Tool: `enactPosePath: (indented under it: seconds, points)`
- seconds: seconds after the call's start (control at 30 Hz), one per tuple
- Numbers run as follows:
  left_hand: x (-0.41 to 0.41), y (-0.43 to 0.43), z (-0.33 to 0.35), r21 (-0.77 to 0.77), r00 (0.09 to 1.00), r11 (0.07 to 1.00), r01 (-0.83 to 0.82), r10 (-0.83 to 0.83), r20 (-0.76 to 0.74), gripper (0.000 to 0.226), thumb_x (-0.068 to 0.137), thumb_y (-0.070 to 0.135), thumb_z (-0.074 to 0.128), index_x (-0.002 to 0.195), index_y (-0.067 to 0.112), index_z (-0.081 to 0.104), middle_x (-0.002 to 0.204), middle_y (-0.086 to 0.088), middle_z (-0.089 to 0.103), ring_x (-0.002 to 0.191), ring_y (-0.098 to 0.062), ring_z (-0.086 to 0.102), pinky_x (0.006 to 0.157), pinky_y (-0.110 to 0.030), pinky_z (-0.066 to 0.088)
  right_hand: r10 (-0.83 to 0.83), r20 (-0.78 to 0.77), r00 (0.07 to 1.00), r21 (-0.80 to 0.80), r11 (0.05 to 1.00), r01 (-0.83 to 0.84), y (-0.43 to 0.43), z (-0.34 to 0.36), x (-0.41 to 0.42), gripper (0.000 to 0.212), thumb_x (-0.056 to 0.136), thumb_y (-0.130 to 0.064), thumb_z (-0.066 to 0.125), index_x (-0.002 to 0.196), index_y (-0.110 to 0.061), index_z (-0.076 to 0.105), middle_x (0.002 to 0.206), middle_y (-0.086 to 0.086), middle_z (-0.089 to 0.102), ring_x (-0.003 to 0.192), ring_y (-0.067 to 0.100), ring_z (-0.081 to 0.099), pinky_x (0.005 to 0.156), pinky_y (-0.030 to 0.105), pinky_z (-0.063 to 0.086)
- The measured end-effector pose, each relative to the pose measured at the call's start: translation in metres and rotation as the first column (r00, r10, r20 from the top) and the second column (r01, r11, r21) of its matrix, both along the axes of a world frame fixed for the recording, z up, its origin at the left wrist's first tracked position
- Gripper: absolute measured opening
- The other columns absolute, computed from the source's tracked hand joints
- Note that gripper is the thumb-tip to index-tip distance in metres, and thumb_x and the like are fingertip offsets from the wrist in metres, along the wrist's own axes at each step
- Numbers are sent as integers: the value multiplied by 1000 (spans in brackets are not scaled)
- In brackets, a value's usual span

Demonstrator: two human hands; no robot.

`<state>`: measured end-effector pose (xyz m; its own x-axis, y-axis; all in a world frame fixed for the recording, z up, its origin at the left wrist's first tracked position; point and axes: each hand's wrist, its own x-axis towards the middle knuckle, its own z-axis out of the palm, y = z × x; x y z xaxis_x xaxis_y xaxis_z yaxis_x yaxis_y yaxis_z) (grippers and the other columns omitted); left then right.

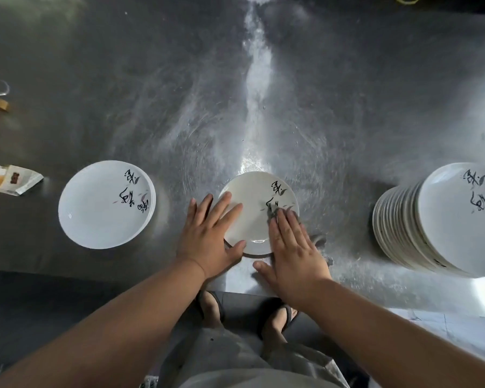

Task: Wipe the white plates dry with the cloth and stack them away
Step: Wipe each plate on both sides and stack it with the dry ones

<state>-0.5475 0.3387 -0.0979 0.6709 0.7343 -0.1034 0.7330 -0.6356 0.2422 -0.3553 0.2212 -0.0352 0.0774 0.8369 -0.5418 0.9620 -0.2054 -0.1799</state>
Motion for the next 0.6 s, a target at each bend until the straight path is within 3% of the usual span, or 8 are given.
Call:
enactPosePath:
  seconds: [0.23,0.37,0.5,0.6]
  points:
    - [1,-2,0,57,999,998,-4,6,-50,75,92,69,40,159,35,39,172,0,21,153,-34,23,127,-60,11,19,47,999,42,999,-21,47,-4,39,90,99,-71,8,163,-14,-19,171,3,-27,155,19,-30,131,43,-7]
    - [-1,-2,-7,120,996,993,-5,-6,89,67,93,58,54,153,27,52,163,-8,40,141,-40,43,123,-63,21,-1,-1,1000,22,1000,1,11,2,11,93,97,-73,8,161,-13,-21,167,5,-32,152,22,-36,129,41,-14]
    - [-2,-3,-7,149,982,988,-28,-1,191,57,91,48,59,143,24,63,146,-11,52,129,-38,49,121,-62,27,43,-57,997,17,999,-42,-18,4,4,96,92,-74,8,166,-16,-8,174,3,-15,156,18,-28,124,32,-21]
    - [-3,-4,-3,141,987,990,5,-28,158,45,93,45,55,133,29,69,144,-9,49,133,-35,41,117,-61,30,60,42,997,105,992,-64,23,1,38,92,97,-72,10,167,-15,-3,175,2,-6,160,19,-16,128,38,-11]
